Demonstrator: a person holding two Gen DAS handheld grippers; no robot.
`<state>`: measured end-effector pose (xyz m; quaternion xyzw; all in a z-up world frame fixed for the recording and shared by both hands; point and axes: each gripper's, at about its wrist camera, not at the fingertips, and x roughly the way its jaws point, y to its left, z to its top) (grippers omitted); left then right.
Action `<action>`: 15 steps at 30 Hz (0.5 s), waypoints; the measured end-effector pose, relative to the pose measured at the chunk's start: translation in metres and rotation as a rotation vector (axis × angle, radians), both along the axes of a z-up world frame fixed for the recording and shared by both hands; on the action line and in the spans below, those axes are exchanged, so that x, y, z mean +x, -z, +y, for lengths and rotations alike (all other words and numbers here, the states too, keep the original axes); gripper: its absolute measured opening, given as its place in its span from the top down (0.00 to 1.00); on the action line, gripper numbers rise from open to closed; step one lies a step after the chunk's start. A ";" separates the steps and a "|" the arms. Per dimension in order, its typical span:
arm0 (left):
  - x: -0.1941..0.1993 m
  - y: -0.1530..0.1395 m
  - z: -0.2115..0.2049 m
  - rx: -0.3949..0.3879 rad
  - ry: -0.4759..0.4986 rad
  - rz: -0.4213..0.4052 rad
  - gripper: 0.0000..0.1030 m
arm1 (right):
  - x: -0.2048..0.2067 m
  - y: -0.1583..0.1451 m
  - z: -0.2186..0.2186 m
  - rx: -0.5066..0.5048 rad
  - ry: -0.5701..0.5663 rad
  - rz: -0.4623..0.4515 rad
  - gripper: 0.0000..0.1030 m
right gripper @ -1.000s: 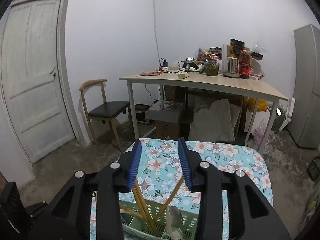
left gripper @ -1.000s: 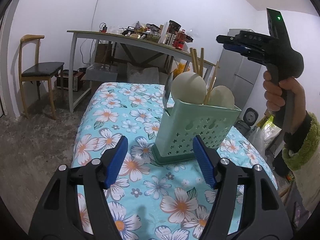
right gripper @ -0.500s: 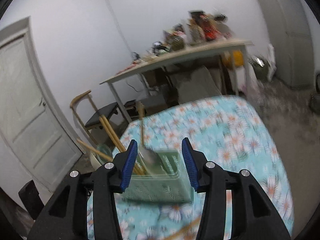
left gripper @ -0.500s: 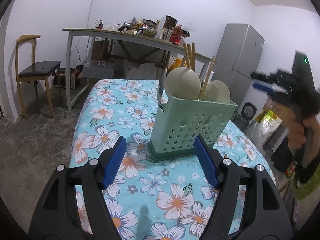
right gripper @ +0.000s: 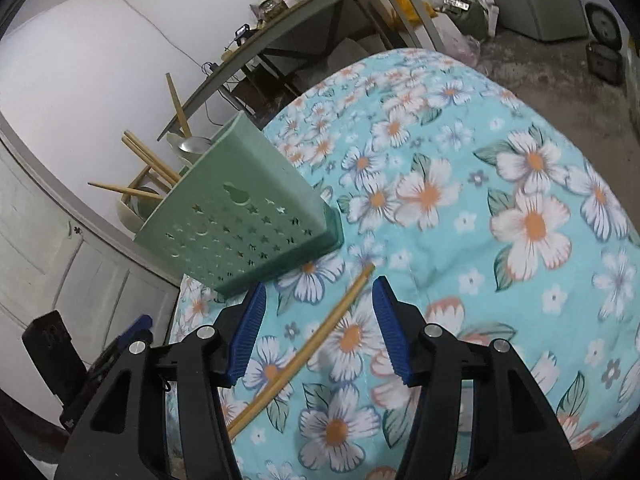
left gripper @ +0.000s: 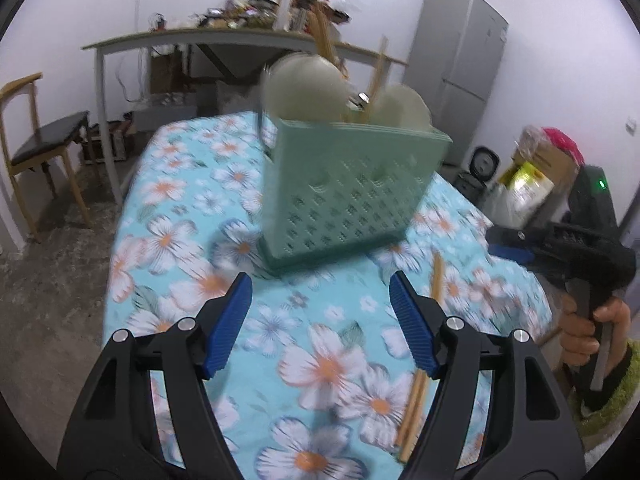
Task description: Organize utensils
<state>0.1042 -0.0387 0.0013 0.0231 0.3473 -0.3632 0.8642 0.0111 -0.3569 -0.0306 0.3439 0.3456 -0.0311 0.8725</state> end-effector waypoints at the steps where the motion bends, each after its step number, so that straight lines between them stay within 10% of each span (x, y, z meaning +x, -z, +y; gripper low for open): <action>1: -0.002 0.002 -0.002 0.007 0.015 0.008 0.34 | 0.000 0.002 -0.001 0.007 -0.002 0.000 0.47; 15: -0.038 0.040 -0.038 0.136 0.279 0.106 0.60 | 0.001 0.014 -0.002 0.064 -0.036 0.009 0.47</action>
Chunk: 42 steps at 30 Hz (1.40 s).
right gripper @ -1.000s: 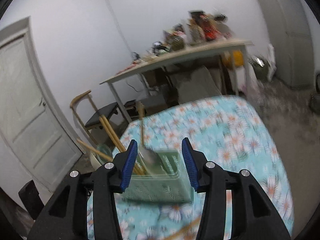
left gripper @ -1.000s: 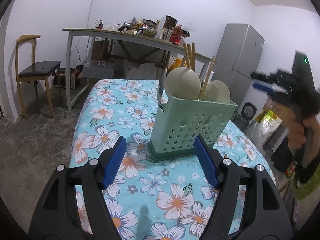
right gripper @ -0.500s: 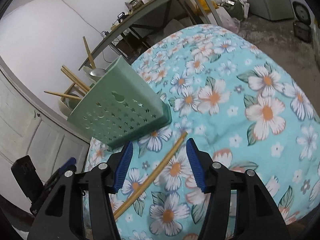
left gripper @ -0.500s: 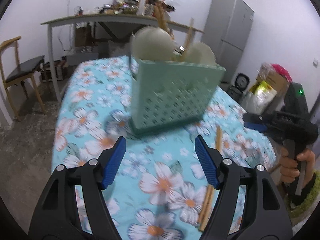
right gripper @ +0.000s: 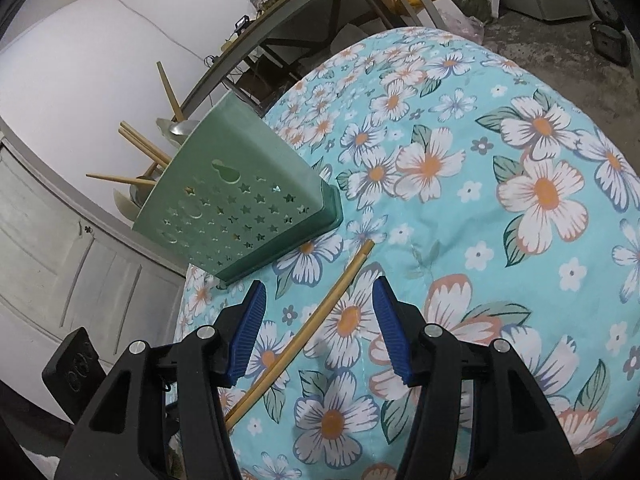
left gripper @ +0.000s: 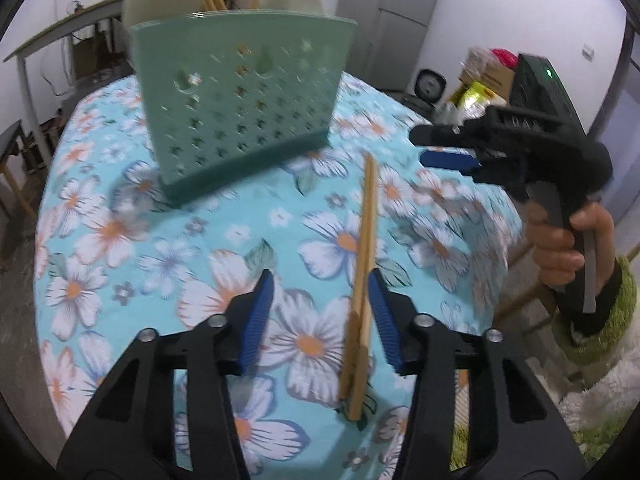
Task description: Organize utensils
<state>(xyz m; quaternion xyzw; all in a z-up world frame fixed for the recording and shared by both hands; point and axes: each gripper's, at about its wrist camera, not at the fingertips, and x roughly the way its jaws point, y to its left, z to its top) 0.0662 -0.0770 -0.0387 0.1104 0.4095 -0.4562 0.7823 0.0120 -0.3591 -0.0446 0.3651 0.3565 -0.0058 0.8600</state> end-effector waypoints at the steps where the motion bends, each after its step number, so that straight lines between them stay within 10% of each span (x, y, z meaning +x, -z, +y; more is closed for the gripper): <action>1: 0.000 0.002 -0.001 0.003 0.008 0.006 0.63 | 0.001 0.001 0.000 0.001 -0.003 0.002 0.47; 42: 0.008 0.022 -0.059 0.184 0.138 -0.034 0.77 | 0.000 0.008 -0.004 0.026 -0.001 0.002 0.47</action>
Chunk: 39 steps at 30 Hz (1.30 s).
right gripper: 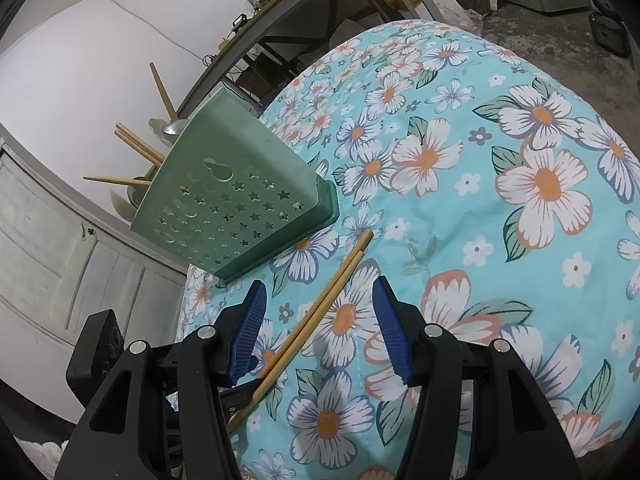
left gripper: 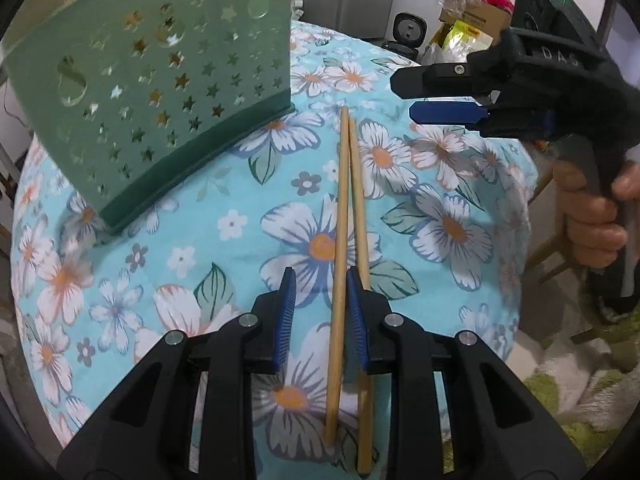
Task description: Organize utensils
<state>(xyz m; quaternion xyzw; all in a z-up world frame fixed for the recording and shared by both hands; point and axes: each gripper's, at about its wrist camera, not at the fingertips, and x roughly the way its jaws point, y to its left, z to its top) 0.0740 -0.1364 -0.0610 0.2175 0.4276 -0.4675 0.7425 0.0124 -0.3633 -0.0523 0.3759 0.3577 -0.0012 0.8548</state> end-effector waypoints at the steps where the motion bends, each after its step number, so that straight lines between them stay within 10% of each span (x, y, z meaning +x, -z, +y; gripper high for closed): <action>1: 0.000 0.000 -0.002 0.004 0.000 -0.008 0.78 | 0.000 0.000 0.000 0.000 0.000 0.000 0.47; 21: 0.017 -0.003 0.020 -0.014 -0.129 0.019 0.93 | -0.002 0.000 0.001 0.018 -0.005 0.003 0.47; 28: 0.014 -0.013 0.038 -0.041 -0.157 -0.002 0.68 | -0.002 -0.001 0.002 0.018 -0.006 0.004 0.47; 39: -0.016 -0.030 0.051 -0.144 -0.045 0.084 0.66 | -0.006 -0.003 -0.003 0.023 0.010 -0.006 0.47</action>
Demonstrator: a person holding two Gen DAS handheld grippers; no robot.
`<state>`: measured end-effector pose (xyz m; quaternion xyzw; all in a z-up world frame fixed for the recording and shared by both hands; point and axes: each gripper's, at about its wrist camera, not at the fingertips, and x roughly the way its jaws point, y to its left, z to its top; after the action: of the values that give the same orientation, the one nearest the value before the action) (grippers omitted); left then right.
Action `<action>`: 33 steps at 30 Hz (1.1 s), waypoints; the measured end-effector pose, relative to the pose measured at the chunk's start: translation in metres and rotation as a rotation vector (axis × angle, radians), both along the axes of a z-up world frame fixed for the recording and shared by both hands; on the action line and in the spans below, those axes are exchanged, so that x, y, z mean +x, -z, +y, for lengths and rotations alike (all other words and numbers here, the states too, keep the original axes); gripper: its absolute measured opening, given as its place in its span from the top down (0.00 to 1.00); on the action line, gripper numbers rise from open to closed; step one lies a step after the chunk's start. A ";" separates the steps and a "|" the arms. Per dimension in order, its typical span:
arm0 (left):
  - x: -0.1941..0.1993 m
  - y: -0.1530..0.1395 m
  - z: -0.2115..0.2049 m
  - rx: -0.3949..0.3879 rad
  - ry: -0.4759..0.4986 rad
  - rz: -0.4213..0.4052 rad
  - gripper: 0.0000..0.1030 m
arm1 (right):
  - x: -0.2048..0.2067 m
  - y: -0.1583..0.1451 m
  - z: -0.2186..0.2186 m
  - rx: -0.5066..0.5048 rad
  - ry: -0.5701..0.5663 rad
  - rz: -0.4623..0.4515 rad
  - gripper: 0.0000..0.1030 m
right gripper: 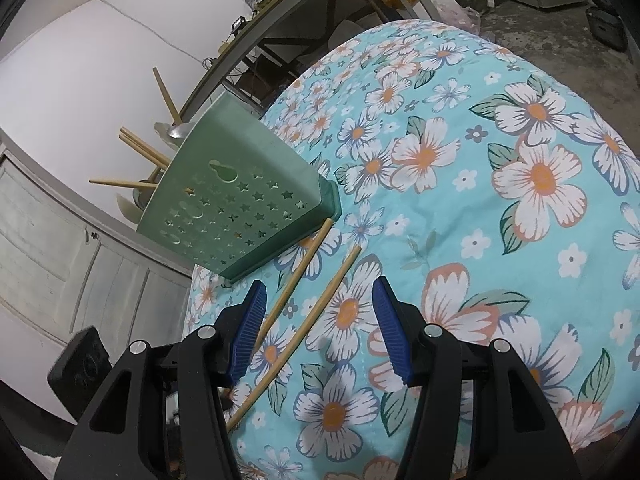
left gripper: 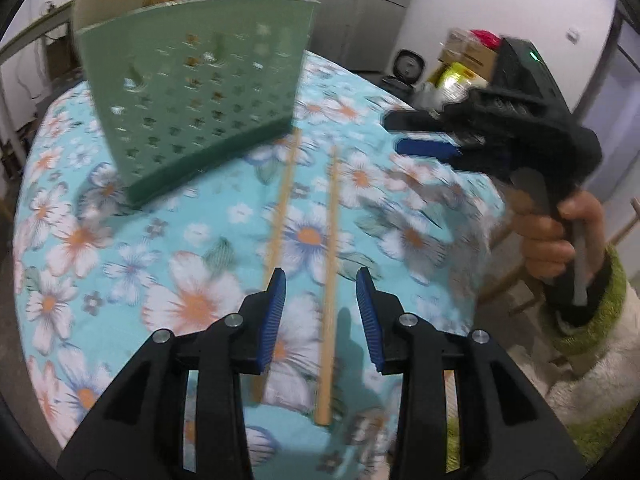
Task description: Organize utensils
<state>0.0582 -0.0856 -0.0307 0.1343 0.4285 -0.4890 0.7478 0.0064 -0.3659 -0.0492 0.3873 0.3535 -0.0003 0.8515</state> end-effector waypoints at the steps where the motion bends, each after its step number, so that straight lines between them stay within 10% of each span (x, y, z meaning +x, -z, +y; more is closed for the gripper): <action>1: -0.003 0.001 -0.002 0.008 0.009 0.001 0.66 | -0.001 0.000 -0.001 0.000 0.002 -0.002 0.47; 15: -0.004 0.020 -0.021 0.101 -0.008 0.012 0.76 | -0.001 0.000 -0.001 0.003 0.001 0.000 0.47; 26: 0.009 0.026 -0.040 -0.026 -0.027 0.244 0.83 | -0.001 0.001 -0.003 0.013 0.005 0.014 0.47; 33: 0.010 0.014 -0.039 -0.078 -0.021 0.217 0.71 | -0.002 0.001 -0.006 0.005 0.010 0.016 0.47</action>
<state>0.0678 -0.1251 -0.0450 0.0469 0.4889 -0.5093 0.7067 0.0045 -0.3723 -0.0499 0.3913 0.3583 -0.0069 0.8476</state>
